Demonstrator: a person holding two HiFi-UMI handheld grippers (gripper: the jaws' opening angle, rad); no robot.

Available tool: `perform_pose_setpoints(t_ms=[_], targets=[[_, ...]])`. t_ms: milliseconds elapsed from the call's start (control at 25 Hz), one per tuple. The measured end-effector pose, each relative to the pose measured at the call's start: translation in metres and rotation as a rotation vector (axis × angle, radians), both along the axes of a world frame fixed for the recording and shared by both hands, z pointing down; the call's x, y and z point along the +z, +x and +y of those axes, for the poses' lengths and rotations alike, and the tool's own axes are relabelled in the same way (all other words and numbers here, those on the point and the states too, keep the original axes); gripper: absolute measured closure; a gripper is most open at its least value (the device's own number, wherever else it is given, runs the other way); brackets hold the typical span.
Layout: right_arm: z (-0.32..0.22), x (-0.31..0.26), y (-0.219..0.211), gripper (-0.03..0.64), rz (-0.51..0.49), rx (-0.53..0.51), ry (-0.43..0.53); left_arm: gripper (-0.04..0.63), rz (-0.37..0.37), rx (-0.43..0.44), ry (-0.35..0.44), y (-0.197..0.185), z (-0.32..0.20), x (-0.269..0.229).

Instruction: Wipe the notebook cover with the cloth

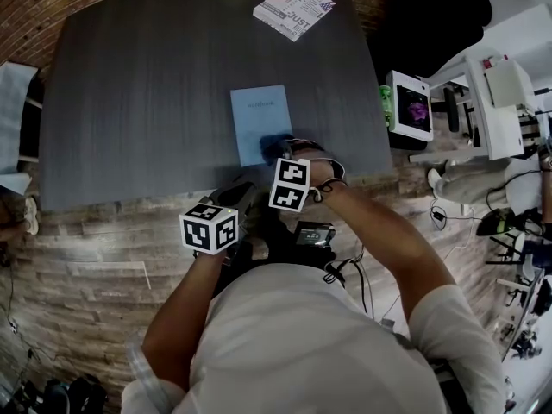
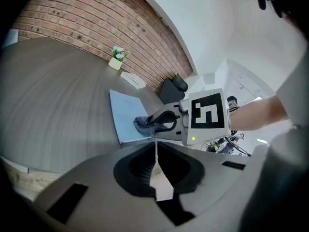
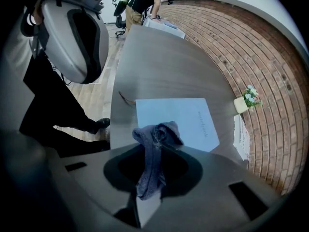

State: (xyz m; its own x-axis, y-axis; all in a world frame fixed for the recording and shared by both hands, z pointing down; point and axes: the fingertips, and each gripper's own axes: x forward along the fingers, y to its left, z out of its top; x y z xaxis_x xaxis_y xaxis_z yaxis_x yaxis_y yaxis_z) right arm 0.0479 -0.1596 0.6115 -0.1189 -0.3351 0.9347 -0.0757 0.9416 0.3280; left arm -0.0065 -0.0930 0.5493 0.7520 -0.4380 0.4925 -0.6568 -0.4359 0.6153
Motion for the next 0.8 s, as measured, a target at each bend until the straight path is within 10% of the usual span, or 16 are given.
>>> perform_pose_setpoints(t_ms=[800], targets=[[0.030,-0.006,-0.001,0.534,-0.043,0.056,-0.054,0.584,0.015,0.003,0.014,-0.009,0.005,-0.007]])
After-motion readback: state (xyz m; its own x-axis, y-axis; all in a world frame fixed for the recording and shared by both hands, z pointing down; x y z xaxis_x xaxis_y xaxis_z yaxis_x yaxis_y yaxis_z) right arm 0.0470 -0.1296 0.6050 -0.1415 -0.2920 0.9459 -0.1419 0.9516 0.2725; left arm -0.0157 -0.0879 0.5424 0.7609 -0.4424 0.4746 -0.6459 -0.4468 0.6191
